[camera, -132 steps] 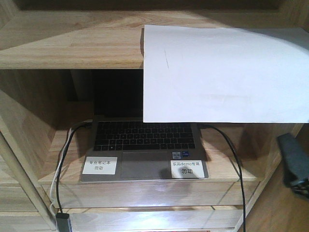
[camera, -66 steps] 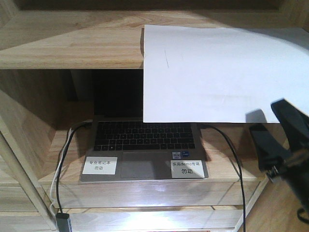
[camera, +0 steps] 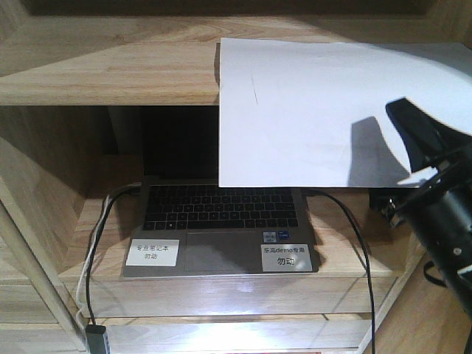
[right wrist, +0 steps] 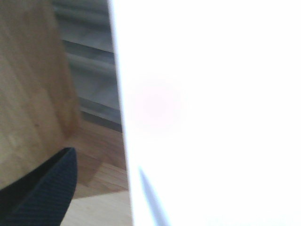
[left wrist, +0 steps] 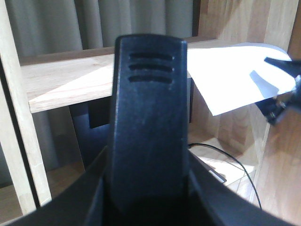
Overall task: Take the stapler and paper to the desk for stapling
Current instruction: 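Grasp the white paper edge with the right gripper and pull it off the shelf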
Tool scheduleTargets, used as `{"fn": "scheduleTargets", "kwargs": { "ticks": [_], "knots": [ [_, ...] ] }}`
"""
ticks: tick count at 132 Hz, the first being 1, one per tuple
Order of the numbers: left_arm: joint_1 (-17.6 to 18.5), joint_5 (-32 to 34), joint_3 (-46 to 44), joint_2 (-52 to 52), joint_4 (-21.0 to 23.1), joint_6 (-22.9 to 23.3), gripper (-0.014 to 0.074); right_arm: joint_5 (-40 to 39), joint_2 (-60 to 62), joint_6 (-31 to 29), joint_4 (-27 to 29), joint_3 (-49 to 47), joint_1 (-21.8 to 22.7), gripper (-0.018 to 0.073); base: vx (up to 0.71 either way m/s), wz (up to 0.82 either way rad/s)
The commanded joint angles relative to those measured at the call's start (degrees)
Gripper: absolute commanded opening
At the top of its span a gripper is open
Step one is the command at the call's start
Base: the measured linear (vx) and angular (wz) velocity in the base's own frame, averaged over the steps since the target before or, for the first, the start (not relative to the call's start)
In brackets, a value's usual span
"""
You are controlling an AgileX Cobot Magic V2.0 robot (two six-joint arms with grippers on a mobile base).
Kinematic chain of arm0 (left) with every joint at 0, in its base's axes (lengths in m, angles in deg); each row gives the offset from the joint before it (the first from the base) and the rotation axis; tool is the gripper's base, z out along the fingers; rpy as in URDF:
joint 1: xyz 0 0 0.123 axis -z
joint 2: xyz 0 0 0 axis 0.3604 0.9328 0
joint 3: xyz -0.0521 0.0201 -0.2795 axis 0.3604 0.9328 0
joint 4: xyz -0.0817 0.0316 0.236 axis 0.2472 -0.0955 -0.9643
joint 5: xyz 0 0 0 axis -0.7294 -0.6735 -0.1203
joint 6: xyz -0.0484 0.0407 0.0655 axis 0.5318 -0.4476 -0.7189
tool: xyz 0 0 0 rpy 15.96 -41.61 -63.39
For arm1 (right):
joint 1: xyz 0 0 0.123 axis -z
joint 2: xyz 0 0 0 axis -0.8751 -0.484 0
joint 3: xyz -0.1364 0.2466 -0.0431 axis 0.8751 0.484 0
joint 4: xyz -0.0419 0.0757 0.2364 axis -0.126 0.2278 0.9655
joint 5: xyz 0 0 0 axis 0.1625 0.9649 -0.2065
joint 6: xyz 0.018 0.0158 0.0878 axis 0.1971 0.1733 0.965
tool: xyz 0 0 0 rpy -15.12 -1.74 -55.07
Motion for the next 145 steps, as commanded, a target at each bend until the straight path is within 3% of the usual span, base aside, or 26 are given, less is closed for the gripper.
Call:
{"fn": "scheduleTargets", "kwargs": {
  "ticks": [1, 20, 41, 79, 145],
  "knots": [
    [0.30, 7.00, -1.17, 1.07, 0.96, 0.11, -0.0006, -11.44, 0.66, -0.85, -0.14, -2.51, 0.00, 0.0594, 0.00, 0.00],
    [0.30, 7.00, -1.17, 1.07, 0.96, 0.11, -0.0006, -11.44, 0.66, -0.85, 0.20, -2.50, 0.00, 0.0579, 0.00, 0.00],
    [0.30, 7.00, -1.17, 1.07, 0.96, 0.11, -0.0006, -11.44, 0.66, -0.85, 0.15, -2.50, 0.00, 0.0457, 0.00, 0.00],
    [0.30, 7.00, -1.17, 1.07, 0.96, 0.11, -0.0006, -11.44, 2.48, -1.04, -1.40, -2.50, 0.00, -0.0017, 0.00, 0.00],
    [0.30, 7.00, -1.17, 1.07, 0.96, 0.11, -0.0006, -11.44, 6.25, -2.56, -1.70, -2.50, 0.00, -0.0010, 0.00, 0.00]
  ]
}}
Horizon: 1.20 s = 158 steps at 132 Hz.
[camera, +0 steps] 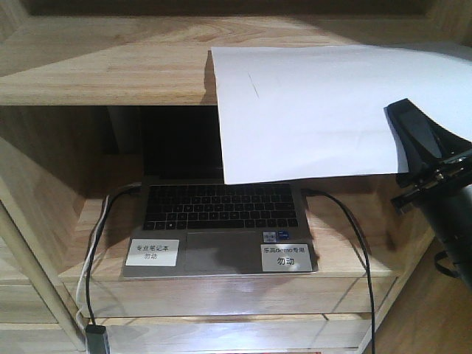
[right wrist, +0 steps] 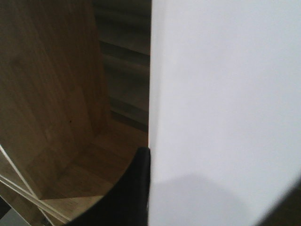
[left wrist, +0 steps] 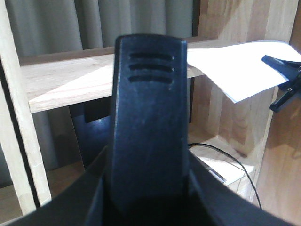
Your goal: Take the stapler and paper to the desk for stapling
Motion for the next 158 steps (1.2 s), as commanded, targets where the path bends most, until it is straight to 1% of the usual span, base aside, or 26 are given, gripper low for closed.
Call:
{"fn": "scheduleTargets", "kwargs": {
  "ticks": [1, 27, 43, 60, 81, 91, 99, 100, 113, 114, 117, 118, 127, 145, 158],
  "knots": [
    [0.30, 7.00, -1.17, 1.07, 0.96, 0.11, -0.0006, -11.40, 2.02, -1.58, -1.13, -1.63, 0.00, -0.0010, 0.00, 0.00],
    [0.30, 7.00, -1.17, 1.07, 0.96, 0.11, -0.0006, -11.29, 6.54, -3.03, -3.01, -1.63, 0.00, -0.0008, 0.00, 0.00],
    [0.30, 7.00, -1.17, 1.07, 0.96, 0.11, -0.0006, -10.11, 9.50, -2.98, -6.53, -1.63, 0.00, -0.0006, 0.00, 0.00],
    [0.30, 7.00, -1.17, 1.07, 0.96, 0.11, -0.0006, -6.92, 13.34, -2.98, -9.86, -1.63, 0.00, -0.0006, 0.00, 0.00],
    [0.30, 7.00, -1.17, 1.07, 0.96, 0.11, -0.0006, -4.57, 18.25, -3.09, -9.81, -1.63, 0.42, -0.0006, 0.00, 0.00],
    [0.30, 7.00, -1.17, 1.07, 0.96, 0.11, -0.0006, -4.44, 20.64, -2.85, -9.69, -1.20, 1.91, -0.0006, 0.00, 0.00],
    [0.30, 7.00, -1.17, 1.07, 0.96, 0.11, -0.0006, -4.52, 22.45, -1.51, -9.21, -0.10, 3.65, -0.0006, 0.00, 0.00],
    [0.30, 7.00, -1.17, 1.07, 0.96, 0.11, -0.0006, -4.57, 22.91, -1.21, -9.05, 0.21, 4.43, -0.0006, 0.00, 0.00],
    [0.30, 7.00, -1.17, 1.07, 0.96, 0.11, -0.0006, -4.57, 26.04, 1.72, -8.50, 2.81, 7.91, -0.0006, 0.00, 0.00],
    [0.30, 7.00, -1.17, 1.07, 0.96, 0.11, -0.0006, -4.57, 26.52, 2.20, -8.50, 3.23, 8.76, -0.0006, 0.00, 0.00],
    [0.30, 7.00, -1.17, 1.07, 0.96, 0.11, -0.0006, -4.57, 27.01, 2.64, -8.50, 3.41, 9.03, -0.0006, 0.00, 0.00],
    [0.30, 7.00, -1.17, 1.07, 0.96, 0.11, -0.0006, -4.57, 27.75, 3.28, -8.50, 3.98, 9.84, -0.0006, 0.00, 0.00],
    [0.30, 7.00, -1.17, 1.07, 0.96, 0.11, -0.0006, -4.45, 30.54, 4.49, -8.50, 5.82, 12.17, -0.0006, 0.00, 0.00],
    [0.30, 7.00, -1.17, 1.07, 0.96, 0.11, -0.0006, -3.70, 35.43, 4.65, -8.65, 8.06, 14.59, -0.0006, 0.00, 0.00],
    [0.30, 7.00, -1.17, 1.07, 0.96, 0.11, -0.0006, -2.20, 38.25, 4.71, -8.79, 9.03, 15.17, -0.0006, 0.00, 0.00]
  ]
}}
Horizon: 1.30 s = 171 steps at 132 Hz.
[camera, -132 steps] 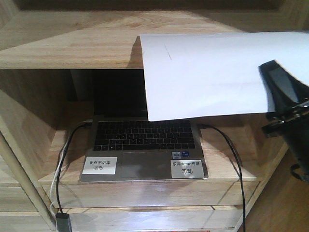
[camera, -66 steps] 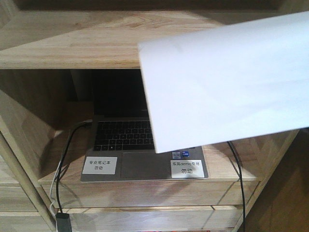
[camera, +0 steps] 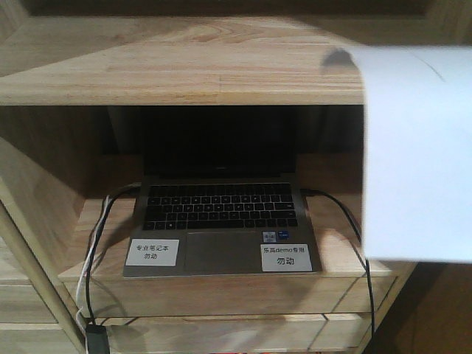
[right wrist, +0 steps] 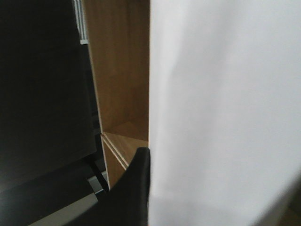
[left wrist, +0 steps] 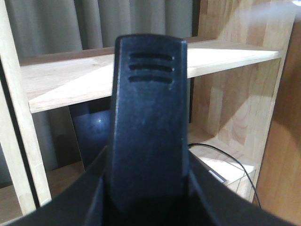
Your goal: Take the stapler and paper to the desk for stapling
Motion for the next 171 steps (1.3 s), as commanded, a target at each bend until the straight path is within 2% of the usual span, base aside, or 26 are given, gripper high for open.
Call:
{"fn": "scheduleTargets", "kwargs": {
  "ticks": [1, 21, 171],
  "knots": [
    [0.30, 7.00, -1.17, 1.07, 0.96, 0.11, -0.0006, -0.88, 2.33, -0.05, 0.01, -0.52, 0.86, -0.0006, 0.00, 0.00],
    [0.30, 7.00, -1.17, 1.07, 0.96, 0.11, -0.0006, 0.55, 5.35, 0.23, -1.59, -0.36, 0.86, -0.0006, 0.00, 0.00],
    [0.30, 7.00, -1.17, 1.07, 0.96, 0.11, -0.0006, 1.05, 6.29, 0.23, -0.99, -0.36, 0.86, -0.0006, 0.00, 0.00]
  ]
}}
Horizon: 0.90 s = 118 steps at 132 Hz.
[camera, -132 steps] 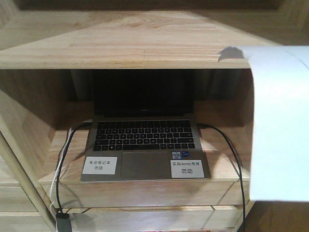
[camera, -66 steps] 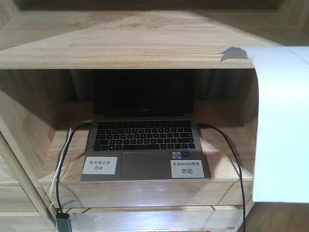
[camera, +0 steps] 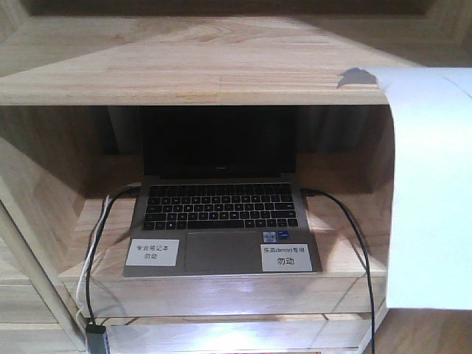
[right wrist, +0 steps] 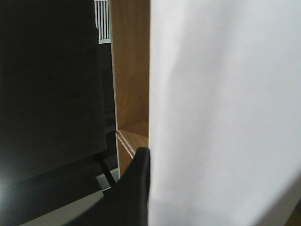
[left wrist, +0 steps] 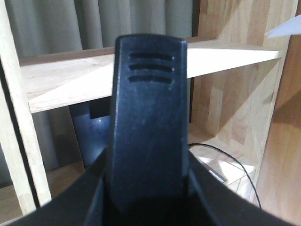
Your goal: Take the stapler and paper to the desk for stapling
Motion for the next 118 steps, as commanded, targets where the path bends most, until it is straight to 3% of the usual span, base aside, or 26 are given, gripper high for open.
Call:
{"fn": "scheduleTargets", "kwargs": {
  "ticks": [1, 69, 118],
  "knots": [
    [0.30, 7.00, -1.17, 1.07, 0.96, 0.11, -0.0006, -1.88, -0.50, -0.05, 0.05, -1.40, 0.30, -0.0006, 0.00, 0.00],
    [0.30, 7.00, -1.17, 1.07, 0.96, 0.11, -0.0006, -1.88, -0.50, -0.05, -0.01, -1.40, 0.30, -0.0006, -0.01, 0.04],
    [0.30, 7.00, -1.17, 1.07, 0.96, 0.11, -0.0006, -1.88, -0.50, -0.05, -0.01, -1.40, 0.30, -0.0006, -0.08, 0.32]
  ]
}}
